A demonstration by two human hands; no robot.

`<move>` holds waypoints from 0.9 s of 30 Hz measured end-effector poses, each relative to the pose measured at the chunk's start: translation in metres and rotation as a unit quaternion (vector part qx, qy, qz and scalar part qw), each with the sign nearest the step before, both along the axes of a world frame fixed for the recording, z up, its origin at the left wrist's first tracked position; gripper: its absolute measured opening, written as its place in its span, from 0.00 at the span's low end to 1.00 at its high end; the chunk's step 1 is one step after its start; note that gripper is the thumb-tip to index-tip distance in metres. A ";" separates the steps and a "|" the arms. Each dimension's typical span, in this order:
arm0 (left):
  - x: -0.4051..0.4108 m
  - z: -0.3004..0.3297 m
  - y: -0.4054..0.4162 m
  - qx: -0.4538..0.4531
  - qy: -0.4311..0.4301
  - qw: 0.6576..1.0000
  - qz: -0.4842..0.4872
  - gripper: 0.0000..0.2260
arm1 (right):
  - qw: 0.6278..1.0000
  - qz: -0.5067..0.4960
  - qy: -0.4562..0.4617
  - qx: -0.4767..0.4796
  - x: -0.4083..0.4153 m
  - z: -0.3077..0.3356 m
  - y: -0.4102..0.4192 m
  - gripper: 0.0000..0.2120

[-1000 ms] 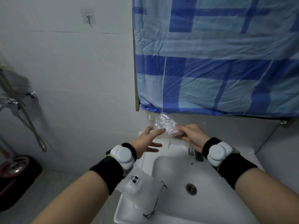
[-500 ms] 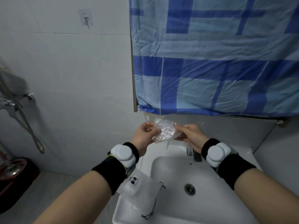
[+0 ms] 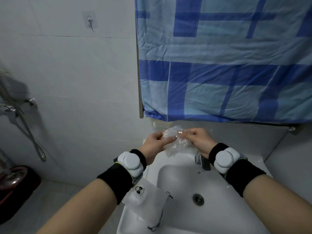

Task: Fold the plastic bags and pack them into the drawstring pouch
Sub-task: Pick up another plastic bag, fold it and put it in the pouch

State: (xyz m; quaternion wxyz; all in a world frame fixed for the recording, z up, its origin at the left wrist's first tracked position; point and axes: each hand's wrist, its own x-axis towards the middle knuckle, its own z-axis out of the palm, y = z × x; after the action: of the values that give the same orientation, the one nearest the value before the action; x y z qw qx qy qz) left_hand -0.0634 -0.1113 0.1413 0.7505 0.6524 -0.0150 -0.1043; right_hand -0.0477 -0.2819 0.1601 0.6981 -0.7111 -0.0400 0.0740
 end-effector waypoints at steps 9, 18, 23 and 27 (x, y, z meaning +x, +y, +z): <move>0.003 -0.002 0.004 -0.002 -0.043 0.998 0.044 0.04 | 1.000 -0.011 0.005 -0.006 0.001 0.002 -0.002 0.07; 0.003 -0.004 0.005 -0.029 -0.046 0.996 0.076 0.14 | 0.998 0.037 0.039 -0.030 0.001 0.002 -0.007 0.09; 0.004 -0.002 0.002 0.021 -0.138 0.986 0.090 0.16 | 0.997 0.029 0.047 -0.046 0.004 0.001 -0.008 0.03; -0.001 0.004 0.000 0.056 -0.149 0.985 0.065 0.13 | 0.999 0.004 0.026 -0.038 0.004 0.006 -0.004 0.05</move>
State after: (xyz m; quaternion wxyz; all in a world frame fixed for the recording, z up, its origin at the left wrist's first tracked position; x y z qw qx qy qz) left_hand -0.0645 -0.1108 0.1454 0.7075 0.7011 -0.0783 0.0420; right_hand -0.0438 -0.2858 0.1657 0.6713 -0.7345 -0.0220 0.0972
